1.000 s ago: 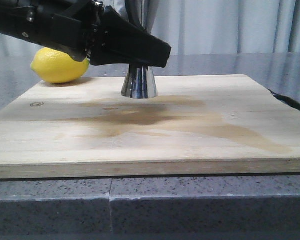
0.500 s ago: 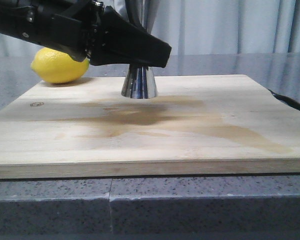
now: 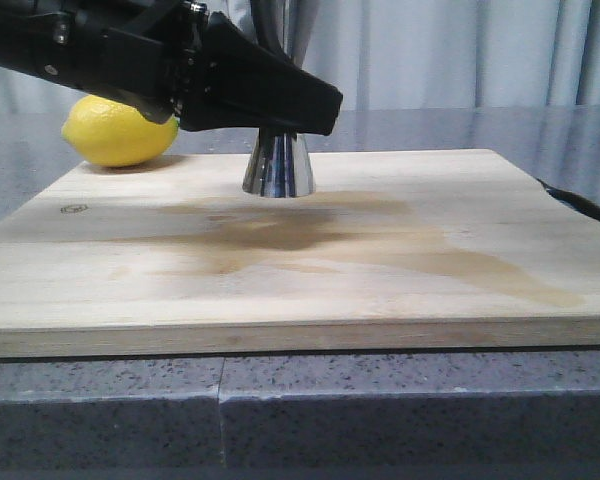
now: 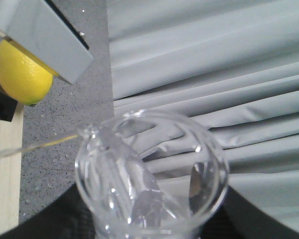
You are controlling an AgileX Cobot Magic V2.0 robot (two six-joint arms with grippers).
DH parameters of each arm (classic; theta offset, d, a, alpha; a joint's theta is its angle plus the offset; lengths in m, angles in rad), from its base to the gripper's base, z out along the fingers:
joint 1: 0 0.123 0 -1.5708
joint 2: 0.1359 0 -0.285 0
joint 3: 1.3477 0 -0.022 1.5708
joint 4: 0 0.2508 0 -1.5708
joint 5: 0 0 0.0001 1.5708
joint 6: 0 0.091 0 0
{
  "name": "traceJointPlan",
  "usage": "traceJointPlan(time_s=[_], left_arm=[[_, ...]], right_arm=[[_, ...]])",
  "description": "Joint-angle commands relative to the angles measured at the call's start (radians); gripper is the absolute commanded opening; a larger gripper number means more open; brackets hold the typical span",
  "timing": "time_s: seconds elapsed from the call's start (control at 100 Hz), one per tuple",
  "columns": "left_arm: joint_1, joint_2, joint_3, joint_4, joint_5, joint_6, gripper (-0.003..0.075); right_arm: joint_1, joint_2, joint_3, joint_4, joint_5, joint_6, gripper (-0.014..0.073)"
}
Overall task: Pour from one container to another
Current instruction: 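Keep pouring clear liquid from the beaker into the jigger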
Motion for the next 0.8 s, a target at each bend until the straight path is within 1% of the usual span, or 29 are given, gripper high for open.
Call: traceJointPlan(time_s=[0.0,0.66,0.79], left_arm=[[-0.010,-0.050,-0.028,-0.078,0.089,-0.006,-0.0019],[-0.010,-0.050,-0.028,-0.078,0.089,-0.006,-0.0019],[-0.010,-0.050,-0.028,-0.078,0.089,-0.006,-0.0019]], right_arm=[[0.001,-0.023,-0.041,-0.012,-0.024,-0.003,0.0204],[0.001,-0.023,-0.041,-0.048,-0.018,-0.003,0.0204],[0.001,-0.023,-0.041,-0.074,-0.018,-0.003,0.0204]])
